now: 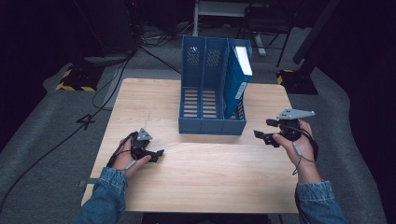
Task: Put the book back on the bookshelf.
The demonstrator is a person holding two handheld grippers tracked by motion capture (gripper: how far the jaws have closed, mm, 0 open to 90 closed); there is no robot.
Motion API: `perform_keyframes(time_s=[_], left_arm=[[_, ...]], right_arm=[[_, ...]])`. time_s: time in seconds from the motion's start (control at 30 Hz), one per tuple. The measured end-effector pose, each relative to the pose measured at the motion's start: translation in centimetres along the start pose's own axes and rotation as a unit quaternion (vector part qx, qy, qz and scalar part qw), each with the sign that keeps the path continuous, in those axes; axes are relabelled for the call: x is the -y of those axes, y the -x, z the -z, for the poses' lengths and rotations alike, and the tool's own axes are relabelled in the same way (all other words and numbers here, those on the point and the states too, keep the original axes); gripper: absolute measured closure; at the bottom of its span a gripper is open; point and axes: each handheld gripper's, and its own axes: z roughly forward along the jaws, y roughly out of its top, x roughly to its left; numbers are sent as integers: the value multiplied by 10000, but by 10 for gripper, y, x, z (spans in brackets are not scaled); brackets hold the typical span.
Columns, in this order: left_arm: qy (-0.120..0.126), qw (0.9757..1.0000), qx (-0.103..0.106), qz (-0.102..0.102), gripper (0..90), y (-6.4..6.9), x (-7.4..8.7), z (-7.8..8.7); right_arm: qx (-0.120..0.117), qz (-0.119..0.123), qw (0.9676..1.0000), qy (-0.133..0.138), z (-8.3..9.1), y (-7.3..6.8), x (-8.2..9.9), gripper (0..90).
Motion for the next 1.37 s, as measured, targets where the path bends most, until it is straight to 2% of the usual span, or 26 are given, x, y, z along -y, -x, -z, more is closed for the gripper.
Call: perform_keyframes(time_s=[0.1, 0.17, 0.2, 0.27, 0.3, 0.4, 0.47, 0.53, 0.63, 0.7, 0.8, 0.9, 1.0, 1.37], left_arm=[[-2, 10000, -2, -2, 150, 0, 0, 0], [-3, 10000, -2, -3, 150, 0, 0, 0], [-2, 10000, -2, -3, 150, 0, 0, 0], [-3, 10000, -4, -4, 151, 0, 0, 0], [-3, 10000, -2, -3, 151, 0, 0, 0], [3, 10000, 10, 2, 151, 0, 0, 0], [1, 10000, 28, 15, 150, 0, 0, 0], [5, 10000, 23, 16, 150, 0, 0, -1], [-10, 10000, 27, 12, 150, 0, 0, 0], [-9, 10000, 24, 12, 150, 0, 0, 0], [-5, 10000, 26, 14, 150, 0, 0, -1], [-14, 10000, 27, 20, 150, 0, 0, 0], [-16, 10000, 26, 18, 150, 0, 0, 0], [-14, 10000, 14, 22, 150, 0, 0, 0]], right_arm=[[7, -66, 10000, -73, -7, 0, 15, 262], [-55, -261, 9996, 35, -11, 2, 29, 262], [-82, -310, 9995, 0, -13, 3, 33, 259], [-87, -242, 9993, -256, -18, 5, 41, 248], [-25, -226, 9993, -283, -21, 6, 46, 248], [-117, -304, 9990, -310, -26, 8, 54, 245], [-56, -251, 9990, -372, -33, 8, 63, 239], [-114, -265, 9988, -404, -39, 8, 69, 227], [-64, -104, 9984, -556, -49, 6, 78, 213], [-46, -27, 9984, -556, -55, 6, 84, 197], [56, -73, 9991, -418, -62, 5, 89, 183], [258, -163, 9989, -368, -70, 4, 93, 175], [372, -218, 9979, -474, -77, 3, 96, 145], [327, -241, 9979, -498, -79, 3, 96, 120]])
